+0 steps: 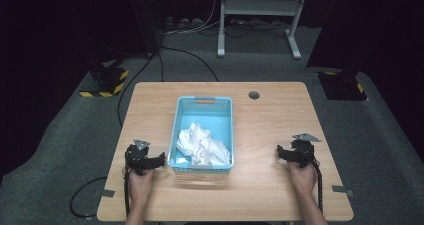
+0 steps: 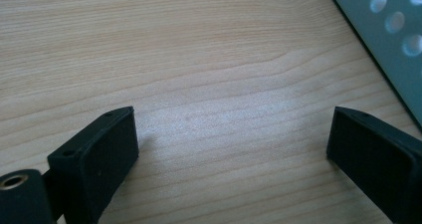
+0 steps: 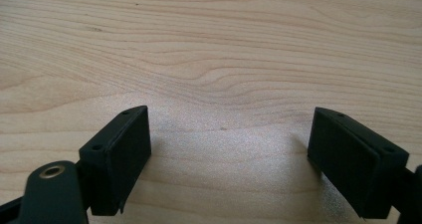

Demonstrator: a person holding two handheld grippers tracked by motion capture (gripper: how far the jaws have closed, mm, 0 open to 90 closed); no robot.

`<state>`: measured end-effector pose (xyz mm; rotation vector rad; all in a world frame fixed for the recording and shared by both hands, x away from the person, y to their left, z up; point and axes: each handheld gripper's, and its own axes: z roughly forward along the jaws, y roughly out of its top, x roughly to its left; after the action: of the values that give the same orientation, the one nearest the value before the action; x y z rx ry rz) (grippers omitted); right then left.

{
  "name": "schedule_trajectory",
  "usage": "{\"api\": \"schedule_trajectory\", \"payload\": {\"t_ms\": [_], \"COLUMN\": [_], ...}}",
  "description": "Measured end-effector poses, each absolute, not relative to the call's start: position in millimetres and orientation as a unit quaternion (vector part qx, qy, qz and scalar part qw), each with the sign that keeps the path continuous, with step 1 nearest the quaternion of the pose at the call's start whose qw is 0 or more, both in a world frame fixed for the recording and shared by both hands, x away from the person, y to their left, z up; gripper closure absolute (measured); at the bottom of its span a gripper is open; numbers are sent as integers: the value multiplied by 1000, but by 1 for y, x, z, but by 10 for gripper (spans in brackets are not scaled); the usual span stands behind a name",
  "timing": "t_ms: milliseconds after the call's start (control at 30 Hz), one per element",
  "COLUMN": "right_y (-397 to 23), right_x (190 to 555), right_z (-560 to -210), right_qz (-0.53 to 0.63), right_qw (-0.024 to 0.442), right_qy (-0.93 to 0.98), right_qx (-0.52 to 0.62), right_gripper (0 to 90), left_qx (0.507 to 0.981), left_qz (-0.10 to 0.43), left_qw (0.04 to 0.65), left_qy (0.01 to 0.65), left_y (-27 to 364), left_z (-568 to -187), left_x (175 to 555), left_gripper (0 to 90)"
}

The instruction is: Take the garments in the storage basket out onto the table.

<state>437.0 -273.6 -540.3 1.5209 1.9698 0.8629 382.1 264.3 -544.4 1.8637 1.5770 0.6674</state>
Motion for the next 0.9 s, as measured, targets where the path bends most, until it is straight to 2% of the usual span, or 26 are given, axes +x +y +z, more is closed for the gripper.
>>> {"api": "schedule_trajectory", "payload": {"t_ms": [333, 667, 900], "right_y": [-274, -274, -282], "right_x": [437, 439, 437], "right_z": [-540, -540, -537], "right_qz": [317, 317, 340], "right_qw": [251, 245, 228], "right_qy": [724, 726, 713], "right_qx": [559, 559, 569], "right_gripper": [164, 120, 113], "left_qx": [702, 702, 702], "left_qz": [251, 252, 251], "left_qw": [301, 301, 301], "left_qy": [594, 594, 595], "left_y": [264, 264, 264], "left_z": [-544, -544, -544], "left_x": [382, 382, 382], "left_gripper": [63, 63, 63]}}
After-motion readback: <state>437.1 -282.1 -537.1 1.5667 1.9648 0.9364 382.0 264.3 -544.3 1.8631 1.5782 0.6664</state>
